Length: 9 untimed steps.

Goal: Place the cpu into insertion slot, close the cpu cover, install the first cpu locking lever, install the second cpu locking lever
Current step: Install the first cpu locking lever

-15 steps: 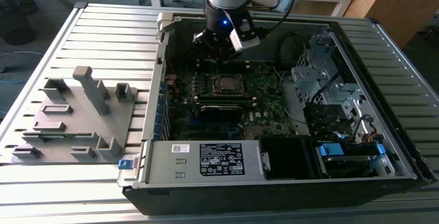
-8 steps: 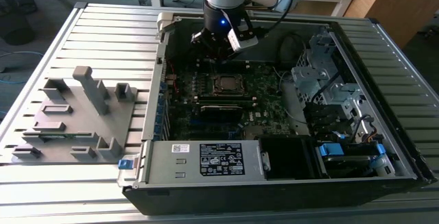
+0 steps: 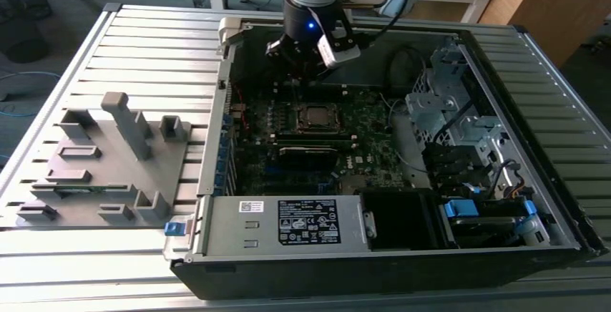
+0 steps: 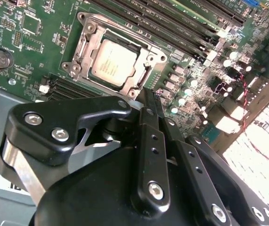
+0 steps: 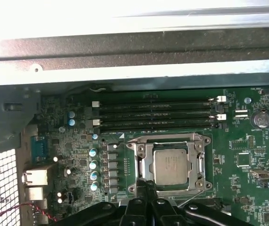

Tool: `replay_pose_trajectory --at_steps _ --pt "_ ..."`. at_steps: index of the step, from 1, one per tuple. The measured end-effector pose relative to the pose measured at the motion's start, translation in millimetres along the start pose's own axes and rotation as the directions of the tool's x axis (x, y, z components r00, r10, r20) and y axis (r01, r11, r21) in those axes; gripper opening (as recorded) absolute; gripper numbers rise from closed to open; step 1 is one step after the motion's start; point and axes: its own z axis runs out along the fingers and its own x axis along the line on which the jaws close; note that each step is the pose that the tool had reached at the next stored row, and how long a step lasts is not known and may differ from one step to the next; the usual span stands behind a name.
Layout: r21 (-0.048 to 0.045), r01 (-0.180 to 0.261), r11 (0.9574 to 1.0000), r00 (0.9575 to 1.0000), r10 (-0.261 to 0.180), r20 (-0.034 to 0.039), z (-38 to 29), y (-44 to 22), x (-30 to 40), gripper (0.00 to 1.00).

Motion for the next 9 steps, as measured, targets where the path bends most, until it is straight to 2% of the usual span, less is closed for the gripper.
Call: replay_pose_trajectory --at_steps 9 --pt "-0.0001 0.0 1.0 1.0 0.0 0.0 -0.5 -0.1 1.6 0.1"
